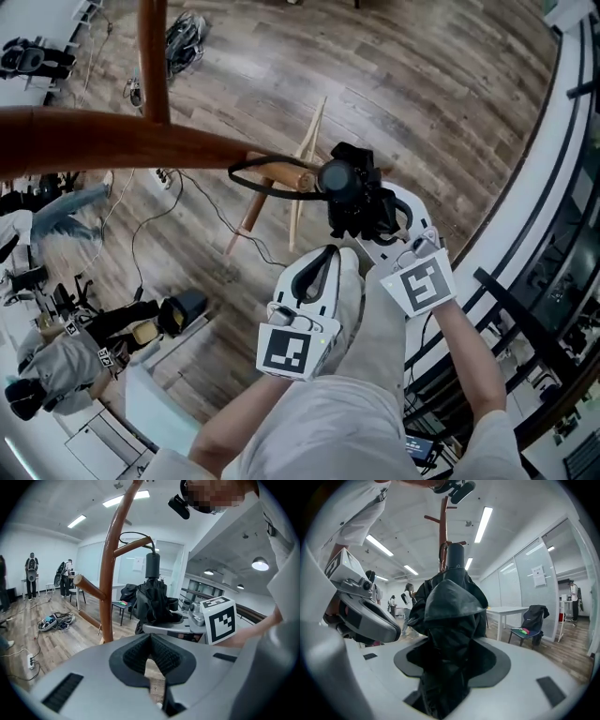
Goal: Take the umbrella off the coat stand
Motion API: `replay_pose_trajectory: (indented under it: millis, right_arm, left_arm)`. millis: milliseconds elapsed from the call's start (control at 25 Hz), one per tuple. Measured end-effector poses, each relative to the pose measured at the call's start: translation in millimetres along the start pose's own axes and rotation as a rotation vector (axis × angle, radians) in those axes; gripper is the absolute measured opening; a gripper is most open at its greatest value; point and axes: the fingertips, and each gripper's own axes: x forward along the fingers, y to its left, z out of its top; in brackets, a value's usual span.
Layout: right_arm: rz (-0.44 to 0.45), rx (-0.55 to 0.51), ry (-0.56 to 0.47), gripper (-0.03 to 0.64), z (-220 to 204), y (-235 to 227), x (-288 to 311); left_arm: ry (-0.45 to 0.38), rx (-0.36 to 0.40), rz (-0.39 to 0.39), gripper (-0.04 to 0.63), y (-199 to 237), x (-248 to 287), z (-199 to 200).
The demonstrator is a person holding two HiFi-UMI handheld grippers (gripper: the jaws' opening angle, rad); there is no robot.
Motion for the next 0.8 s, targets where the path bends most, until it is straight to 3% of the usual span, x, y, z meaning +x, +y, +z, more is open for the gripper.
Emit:
replay_pose_trajectory:
  millis: [800]
  right_arm:
    - [-0.106,0.106,-0.058,0.255,74,-2,-32]
  left_arm:
    - [-0.039,-0.019,-0.005,0.02,-7,-30,55]
